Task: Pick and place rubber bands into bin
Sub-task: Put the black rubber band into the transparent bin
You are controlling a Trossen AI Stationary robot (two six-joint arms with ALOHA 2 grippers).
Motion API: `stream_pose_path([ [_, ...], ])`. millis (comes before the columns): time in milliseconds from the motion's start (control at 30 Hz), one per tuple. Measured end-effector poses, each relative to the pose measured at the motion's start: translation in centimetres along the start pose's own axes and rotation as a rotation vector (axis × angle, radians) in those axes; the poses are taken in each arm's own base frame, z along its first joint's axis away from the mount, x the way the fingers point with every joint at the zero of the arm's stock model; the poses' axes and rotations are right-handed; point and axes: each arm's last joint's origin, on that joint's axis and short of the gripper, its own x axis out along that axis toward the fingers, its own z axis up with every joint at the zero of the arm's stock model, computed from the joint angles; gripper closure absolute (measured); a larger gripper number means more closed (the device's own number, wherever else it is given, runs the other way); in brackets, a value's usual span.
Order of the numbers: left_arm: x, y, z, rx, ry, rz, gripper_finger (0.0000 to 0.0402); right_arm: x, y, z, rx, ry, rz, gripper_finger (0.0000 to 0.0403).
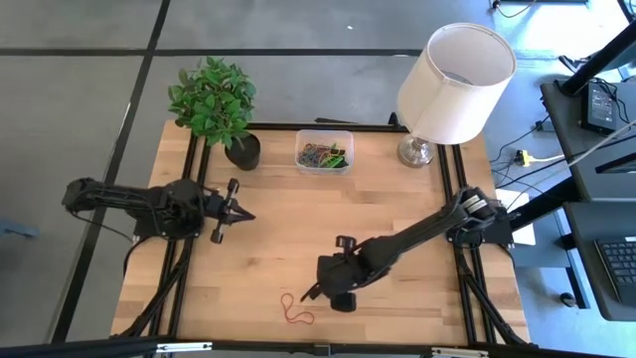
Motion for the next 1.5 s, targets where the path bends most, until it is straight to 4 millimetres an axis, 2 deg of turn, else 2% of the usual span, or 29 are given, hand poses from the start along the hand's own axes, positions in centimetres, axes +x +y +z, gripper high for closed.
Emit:
stream_pose_path([
  [400, -0.8, -0.1, -0.6, -0.031, -0.011, -0.05, 0.04, 4.6, 1.4, 0.4, -0.186, 0.019, 0.095, 0.0213],
  [567, -0.8, 0.3, -0.7, 0.005, -0.002, 0.068, 0.04, 5.9, 1.7, 0.3, -0.17, 0.025, 0.093, 0.0193],
  [767, -1.0, 0.5, -1.2, 0.024, 0.055, 0.154, 0.04, 6.1, 1.6, 0.3, -0.172, 0.021, 0.083, 0.0187],
  [1100, -1.6, 0.9, -0.6, 0.061, -0.012, 0.218, 0.04, 6.2, 1.7, 0.4, -0.269, 0.01, 0.087, 0.0187],
  [1300, -1.7, 1.1, -0.5, 0.063, -0.029, 0.221, 0.04, 8.1, 2.0, 0.4, -0.345, -0.013, 0.094, 0.0187],
  [1500, -1.8, 1.1, -0.4, 0.064, -0.039, 0.223, 0.04, 10.2, 2.1, 0.0, -0.348, 0.016, 0.084, 0.0187],
])
